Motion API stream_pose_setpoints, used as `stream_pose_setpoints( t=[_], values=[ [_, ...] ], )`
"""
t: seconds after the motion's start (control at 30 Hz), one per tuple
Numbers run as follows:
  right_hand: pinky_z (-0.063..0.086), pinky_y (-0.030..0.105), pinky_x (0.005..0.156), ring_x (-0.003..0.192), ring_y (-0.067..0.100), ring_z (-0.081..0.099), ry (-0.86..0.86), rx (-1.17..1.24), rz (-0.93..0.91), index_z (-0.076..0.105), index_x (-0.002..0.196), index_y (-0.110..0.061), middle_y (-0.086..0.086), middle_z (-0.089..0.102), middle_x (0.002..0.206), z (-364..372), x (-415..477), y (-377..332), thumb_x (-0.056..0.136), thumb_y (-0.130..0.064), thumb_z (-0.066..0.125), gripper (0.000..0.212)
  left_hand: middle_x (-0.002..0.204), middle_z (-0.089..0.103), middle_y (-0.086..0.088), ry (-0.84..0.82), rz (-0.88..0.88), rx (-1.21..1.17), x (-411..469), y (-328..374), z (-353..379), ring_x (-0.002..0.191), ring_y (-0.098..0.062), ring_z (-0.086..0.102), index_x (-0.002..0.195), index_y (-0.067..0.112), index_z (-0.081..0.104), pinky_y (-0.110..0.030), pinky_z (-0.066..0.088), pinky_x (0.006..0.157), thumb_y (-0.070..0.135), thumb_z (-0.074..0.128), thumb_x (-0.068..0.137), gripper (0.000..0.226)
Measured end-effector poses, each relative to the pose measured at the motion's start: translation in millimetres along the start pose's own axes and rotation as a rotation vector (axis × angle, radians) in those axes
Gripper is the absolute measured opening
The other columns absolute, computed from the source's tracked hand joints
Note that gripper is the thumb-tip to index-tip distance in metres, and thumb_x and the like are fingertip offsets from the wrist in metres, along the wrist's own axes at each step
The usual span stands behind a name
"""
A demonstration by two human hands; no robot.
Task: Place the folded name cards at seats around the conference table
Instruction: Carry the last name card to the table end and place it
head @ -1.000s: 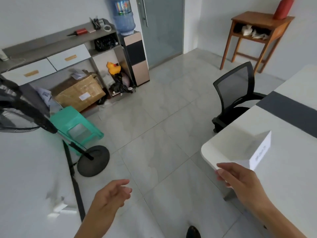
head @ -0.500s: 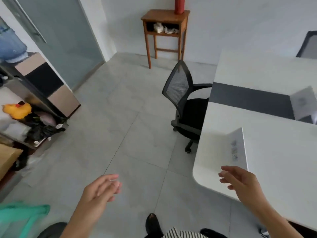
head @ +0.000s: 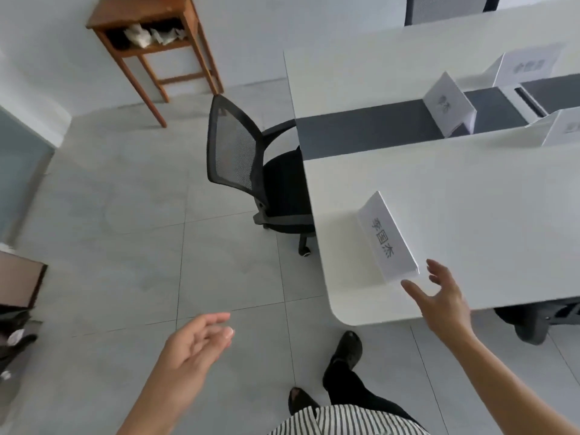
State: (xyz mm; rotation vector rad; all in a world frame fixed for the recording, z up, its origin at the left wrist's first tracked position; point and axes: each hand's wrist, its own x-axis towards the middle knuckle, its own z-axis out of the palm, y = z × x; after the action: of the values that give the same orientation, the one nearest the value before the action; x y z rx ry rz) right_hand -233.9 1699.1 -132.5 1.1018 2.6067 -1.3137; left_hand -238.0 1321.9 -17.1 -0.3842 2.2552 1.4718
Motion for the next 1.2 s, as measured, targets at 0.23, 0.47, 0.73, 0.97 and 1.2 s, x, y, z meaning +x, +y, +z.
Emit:
stream_pose_setpoints(
  t=[0.23,0.47,0.73,0.97,1.2],
  values=[
    [0.042,0.045,0.096,0.130,0.027,0.044,-0.026,-0.035,0.123,0.031,0.143,-0.023,0.005,0.045,0.143,43.3,41.3,10.8,0.080,-0.049,0.068,0.078,0.087,0.077,0.004,-0.037,-0.067,0.126,27.0,11.9,-22.7,0.079,-0.006,0.072,0.101,0.015,0.068,-0.012,0.052,0.067,0.006,0.062,0.086,0.018],
    [0.045,0.038,0.076,0.109,0.031,0.058,0.038,-0.070,0.125,0.041,0.138,-0.027,0.008,0.060,0.128,51.5,56.4,23.5,0.086,-0.042,0.062,0.058,0.086,0.077,0.003,-0.031,-0.081,0.125,48.4,6.3,-28.2,0.079,-0.008,0.073,0.101,0.013,0.067,-0.011,0.054,0.064,0.001,0.060,0.087,0.020],
    [0.045,0.036,0.064,0.077,0.024,0.060,0.047,0.358,0.015,0.060,0.083,-0.026,-0.001,0.067,0.079,7.1,3.1,-44.4,0.084,-0.027,0.070,0.010,0.086,0.077,-0.001,-0.195,0.090,0.131,86.8,28.6,-44.9,0.086,-0.012,0.072,0.098,0.019,0.068,-0.012,0.052,0.069,0.011,0.066,0.085,0.016],
    [0.052,0.047,0.075,0.092,0.025,0.069,-0.059,0.547,-0.134,0.065,0.108,-0.021,0.002,0.076,0.102,-6.7,-126.1,-89.3,0.091,-0.018,0.058,0.019,0.109,0.070,0.006,-0.368,0.299,0.114,94.2,56.2,-57.4,0.101,0.003,0.063,0.106,0.038,0.066,-0.031,0.048,0.093,0.066,0.063,0.058,0.056],
    [0.052,0.034,0.066,0.082,0.023,0.071,0.050,0.637,-0.075,0.063,0.109,-0.013,0.008,0.076,0.095,-4.1,-230.9,-85.7,0.091,-0.020,0.053,0.022,0.132,0.061,0.007,-0.898,0.265,-0.017,55.5,53.4,-22.0,0.122,-0.011,0.056,0.131,0.042,0.048,-0.042,0.042,0.100,0.071,0.060,0.068,0.070]
  ],
)
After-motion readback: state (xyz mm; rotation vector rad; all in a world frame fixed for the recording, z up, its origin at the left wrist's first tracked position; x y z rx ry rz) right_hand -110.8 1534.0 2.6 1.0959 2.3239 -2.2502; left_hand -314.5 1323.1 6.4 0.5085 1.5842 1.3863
